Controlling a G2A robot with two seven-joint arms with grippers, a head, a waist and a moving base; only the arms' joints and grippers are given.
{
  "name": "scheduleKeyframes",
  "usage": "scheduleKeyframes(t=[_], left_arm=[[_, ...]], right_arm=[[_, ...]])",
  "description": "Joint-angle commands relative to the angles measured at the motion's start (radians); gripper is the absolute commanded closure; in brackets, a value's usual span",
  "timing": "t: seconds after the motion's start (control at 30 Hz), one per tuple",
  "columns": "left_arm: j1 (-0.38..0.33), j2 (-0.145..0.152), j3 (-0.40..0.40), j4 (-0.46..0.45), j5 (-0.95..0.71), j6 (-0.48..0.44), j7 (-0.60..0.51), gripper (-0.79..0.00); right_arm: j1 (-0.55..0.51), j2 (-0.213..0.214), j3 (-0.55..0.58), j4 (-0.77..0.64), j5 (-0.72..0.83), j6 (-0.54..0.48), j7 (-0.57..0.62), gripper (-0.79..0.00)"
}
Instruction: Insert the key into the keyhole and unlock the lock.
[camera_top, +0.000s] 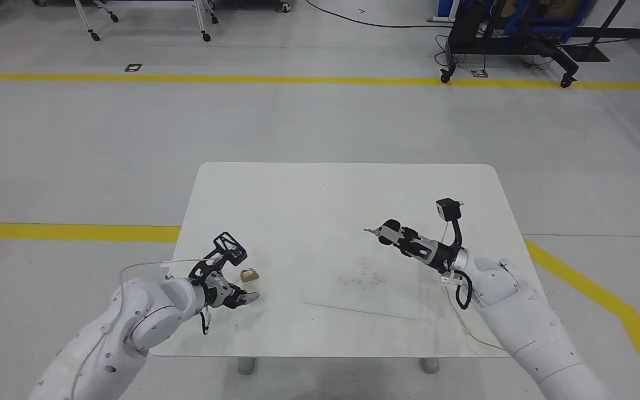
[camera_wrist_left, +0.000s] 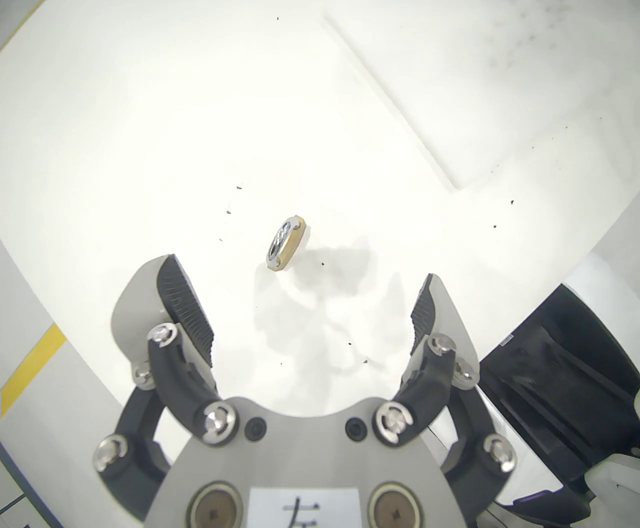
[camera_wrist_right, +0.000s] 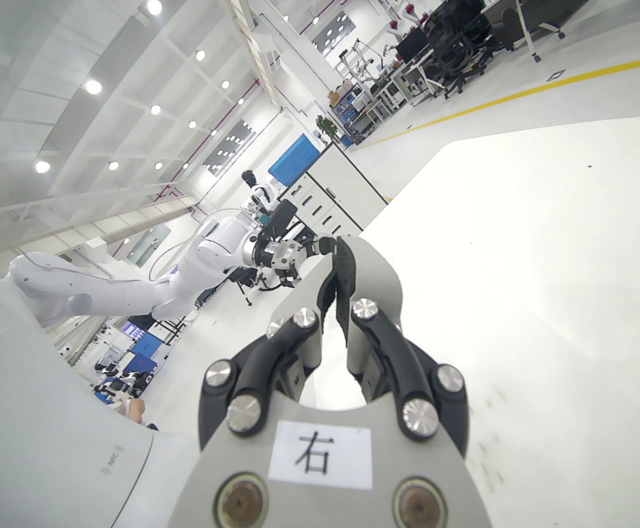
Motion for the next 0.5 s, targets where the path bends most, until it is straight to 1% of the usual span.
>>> scheduleKeyframes(t=[0.0,0.1,0.23,0.33,0.43,0.47], left_arm=[[-0.006,-0.003,0.004,0.017,0.016,0.004,0.011,-0.579],[-0.017,-0.008,0.014,0.032,0.016,-0.002,0.019,-0.483],[-0.042,-0.016,0.034,0.058,0.025,-0.013,0.023,-0.483],[-0.064,-0.024,0.058,0.075,0.029,-0.018,0.019,-0.446],[-0.087,-0.032,0.079,0.093,0.037,-0.016,0.013,-0.453],[-0.094,-0.035,0.085,0.099,0.039,-0.015,0.013,-0.443]], right_arm=[[0.000,0.000,0.000,0.000,0.000,0.000,0.000,0.000],[0.000,0.000,0.000,0.000,0.000,0.000,0.000,0.000],[0.000,0.000,0.000,0.000,0.000,0.000,0.000,0.000],[0.000,0.000,0.000,0.000,0.000,0.000,0.000,0.000],[0.000,0.000,0.000,0.000,0.000,0.000,0.000,0.000],[0.000,0.000,0.000,0.000,0.000,0.000,0.000,0.000]])
